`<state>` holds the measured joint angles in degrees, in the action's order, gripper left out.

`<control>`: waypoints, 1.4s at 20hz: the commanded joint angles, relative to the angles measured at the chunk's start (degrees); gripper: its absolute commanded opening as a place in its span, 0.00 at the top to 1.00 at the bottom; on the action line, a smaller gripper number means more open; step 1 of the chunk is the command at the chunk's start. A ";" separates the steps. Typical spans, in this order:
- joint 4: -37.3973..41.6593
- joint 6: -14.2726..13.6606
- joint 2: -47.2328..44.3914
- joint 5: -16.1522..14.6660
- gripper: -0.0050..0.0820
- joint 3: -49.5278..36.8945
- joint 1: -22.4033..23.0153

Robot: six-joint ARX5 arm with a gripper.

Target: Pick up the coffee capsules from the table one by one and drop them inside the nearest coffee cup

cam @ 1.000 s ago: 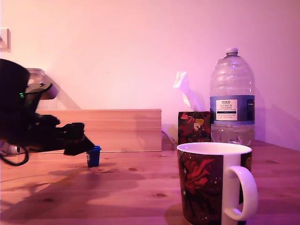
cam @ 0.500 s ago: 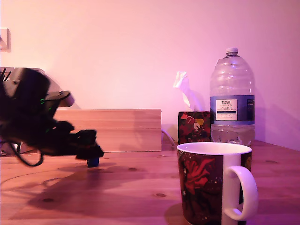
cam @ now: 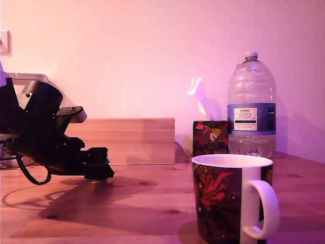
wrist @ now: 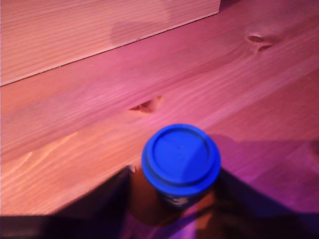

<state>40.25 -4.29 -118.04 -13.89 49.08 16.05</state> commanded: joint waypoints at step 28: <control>-33.62 -6.25 45.33 -9.84 0.86 -12.02 6.71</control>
<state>7.62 -10.02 -73.45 -23.35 38.02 22.35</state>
